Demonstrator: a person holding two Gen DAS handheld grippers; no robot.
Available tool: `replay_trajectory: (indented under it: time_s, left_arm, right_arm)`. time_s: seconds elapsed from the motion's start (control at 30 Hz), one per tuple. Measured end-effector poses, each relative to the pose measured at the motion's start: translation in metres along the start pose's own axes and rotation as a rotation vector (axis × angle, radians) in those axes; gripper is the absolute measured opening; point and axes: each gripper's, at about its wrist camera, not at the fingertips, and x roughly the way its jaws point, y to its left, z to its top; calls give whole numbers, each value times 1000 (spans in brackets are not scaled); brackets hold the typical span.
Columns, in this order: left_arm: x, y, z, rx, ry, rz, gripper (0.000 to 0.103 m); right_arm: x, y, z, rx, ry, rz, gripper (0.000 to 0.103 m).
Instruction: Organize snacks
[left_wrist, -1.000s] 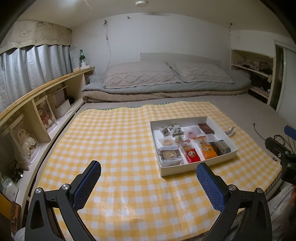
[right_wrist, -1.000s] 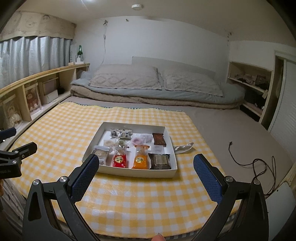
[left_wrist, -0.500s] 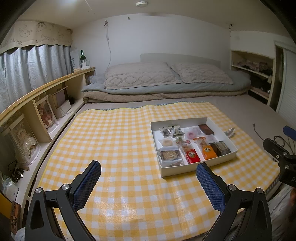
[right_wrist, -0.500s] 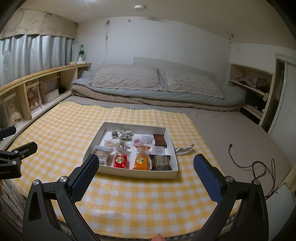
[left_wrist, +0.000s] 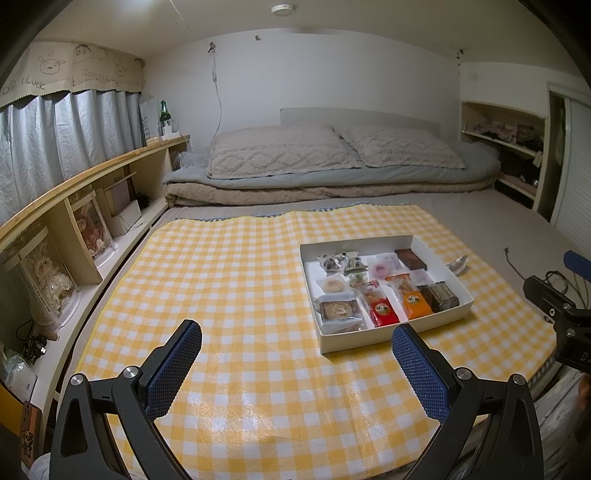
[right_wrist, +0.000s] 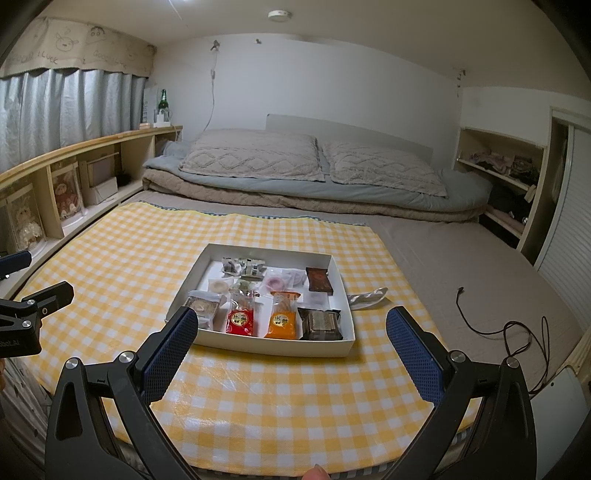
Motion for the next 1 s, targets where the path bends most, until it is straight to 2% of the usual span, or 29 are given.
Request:
replay_trajectory:
  time_s: [1.0]
  left_arm:
    - [-1,-3,1,-3,-4,0,103]
  right_arm:
    - [0,0,0,-2,-1,1,103]
